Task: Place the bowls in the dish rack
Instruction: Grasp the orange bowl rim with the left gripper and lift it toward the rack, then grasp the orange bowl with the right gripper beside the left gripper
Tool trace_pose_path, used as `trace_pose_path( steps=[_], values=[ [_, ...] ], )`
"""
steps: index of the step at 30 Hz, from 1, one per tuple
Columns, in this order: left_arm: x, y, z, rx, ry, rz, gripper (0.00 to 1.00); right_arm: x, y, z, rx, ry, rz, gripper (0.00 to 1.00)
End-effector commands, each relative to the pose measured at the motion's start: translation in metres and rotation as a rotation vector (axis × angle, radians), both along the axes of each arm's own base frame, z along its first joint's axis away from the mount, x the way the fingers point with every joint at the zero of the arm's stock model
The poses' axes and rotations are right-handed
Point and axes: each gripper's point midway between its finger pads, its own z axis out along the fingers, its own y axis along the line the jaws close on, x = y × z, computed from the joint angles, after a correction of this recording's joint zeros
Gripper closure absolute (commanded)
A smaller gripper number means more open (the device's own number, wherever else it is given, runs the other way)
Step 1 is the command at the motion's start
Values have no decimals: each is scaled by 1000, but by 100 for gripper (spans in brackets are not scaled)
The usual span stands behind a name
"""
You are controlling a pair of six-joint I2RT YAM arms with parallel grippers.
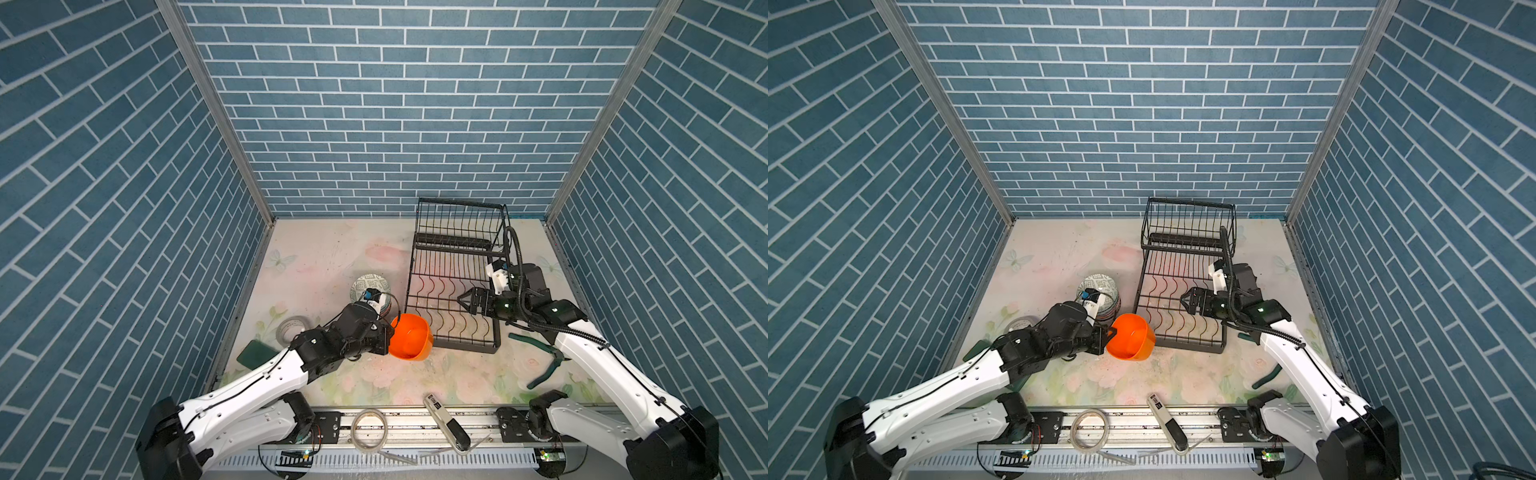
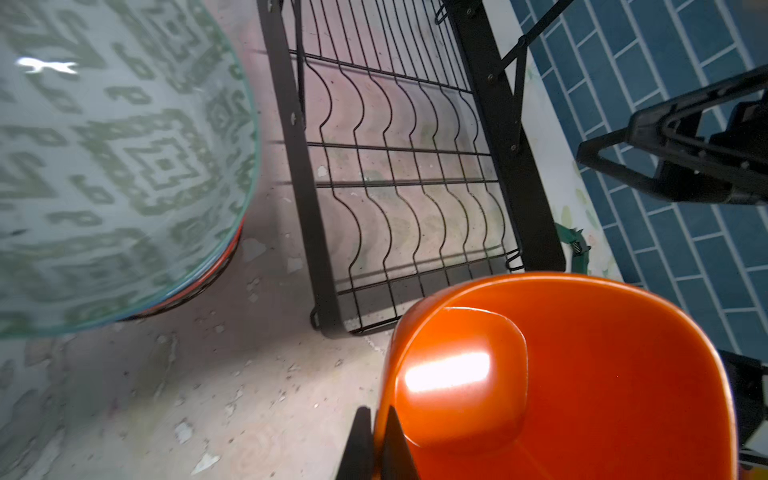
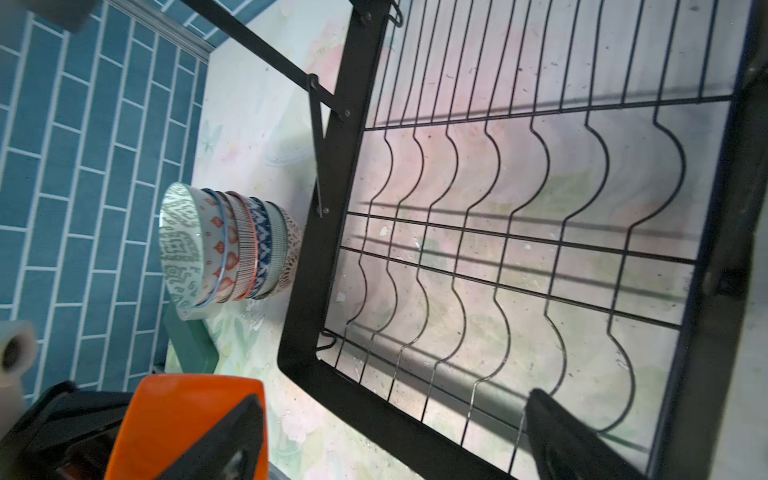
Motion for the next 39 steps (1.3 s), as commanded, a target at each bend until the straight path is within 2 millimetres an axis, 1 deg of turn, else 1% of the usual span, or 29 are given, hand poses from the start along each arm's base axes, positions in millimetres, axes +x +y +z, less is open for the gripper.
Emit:
trace_pose_path(
  steps=[1,4,5,9,12,16,19,24,26,29,39],
  values=[
    [17,-33,35,-178,-54,-4,100,-10,6,10,70,-17,22,1],
    [24,-44,34,-204,-54,-10,100,-17,3,19,80,-48,27,1],
    [29,-50,44,-227,-69,-12,100,-20,2,22,87,-60,32,1],
    [38,-66,53,-274,-82,-37,100,-30,2,29,116,-82,54,1],
    [45,-77,60,-318,-88,-50,100,-38,6,35,149,-80,92,1],
    [55,-87,63,-387,-85,-56,100,-48,13,39,194,-69,141,1],
    [62,-91,61,-416,-87,-52,100,-51,16,40,217,-57,160,1],
    [70,-95,58,-422,-100,-49,100,-54,21,46,261,-54,180,1],
    [72,-98,61,-434,-111,-59,100,-53,24,46,277,-47,185,1],
    [75,-101,57,-428,-110,-62,100,-52,27,48,298,-40,192,1],
    [79,-108,56,-428,-118,-78,100,-44,31,48,303,-23,185,2]
  ],
)
